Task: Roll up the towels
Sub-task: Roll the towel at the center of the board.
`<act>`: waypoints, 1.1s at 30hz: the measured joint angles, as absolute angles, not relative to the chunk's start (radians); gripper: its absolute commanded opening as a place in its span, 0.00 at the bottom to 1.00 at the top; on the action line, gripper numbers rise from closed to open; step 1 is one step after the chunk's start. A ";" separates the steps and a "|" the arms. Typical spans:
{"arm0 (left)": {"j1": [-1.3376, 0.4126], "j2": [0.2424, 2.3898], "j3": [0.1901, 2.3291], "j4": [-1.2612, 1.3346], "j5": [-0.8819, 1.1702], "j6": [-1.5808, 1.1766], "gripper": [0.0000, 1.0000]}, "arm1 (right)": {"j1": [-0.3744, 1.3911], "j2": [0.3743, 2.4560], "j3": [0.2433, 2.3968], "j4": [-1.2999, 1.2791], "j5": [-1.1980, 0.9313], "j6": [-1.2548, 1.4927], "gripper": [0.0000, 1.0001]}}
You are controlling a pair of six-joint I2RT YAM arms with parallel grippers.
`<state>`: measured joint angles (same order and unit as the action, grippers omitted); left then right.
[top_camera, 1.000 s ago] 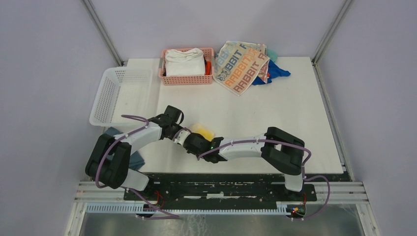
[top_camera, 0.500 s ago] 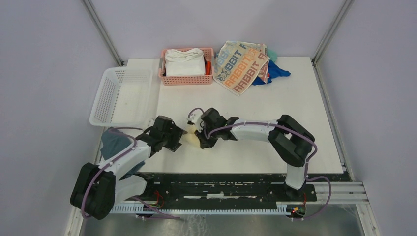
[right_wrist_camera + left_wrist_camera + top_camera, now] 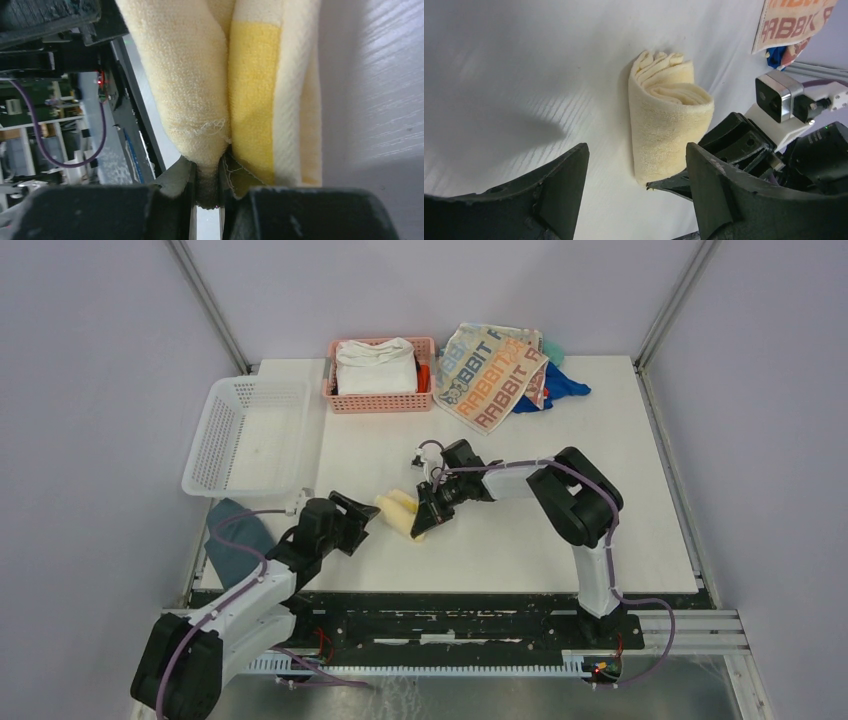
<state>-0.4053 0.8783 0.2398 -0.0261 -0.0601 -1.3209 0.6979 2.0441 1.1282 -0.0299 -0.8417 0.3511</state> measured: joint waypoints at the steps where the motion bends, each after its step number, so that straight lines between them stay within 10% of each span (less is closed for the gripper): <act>1: -0.405 0.883 0.230 -0.010 -0.053 -1.321 0.78 | 0.690 2.054 1.129 -0.023 -0.862 0.366 0.03; 16: -0.405 1.174 0.247 0.268 0.029 -1.320 0.70 | 0.667 2.125 1.189 -0.078 -0.951 0.449 0.09; 24: -0.405 1.286 0.321 0.241 0.033 -1.324 0.46 | 0.667 2.098 1.203 -0.159 -0.894 0.415 0.37; 33: -0.405 1.311 0.394 0.104 0.016 -1.332 0.46 | 0.714 1.882 1.195 -0.345 -0.550 0.252 0.61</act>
<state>-0.4053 1.3113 0.3939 0.1043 0.0158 -1.3319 0.7139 1.8816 1.1946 -0.3450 -0.5495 0.2516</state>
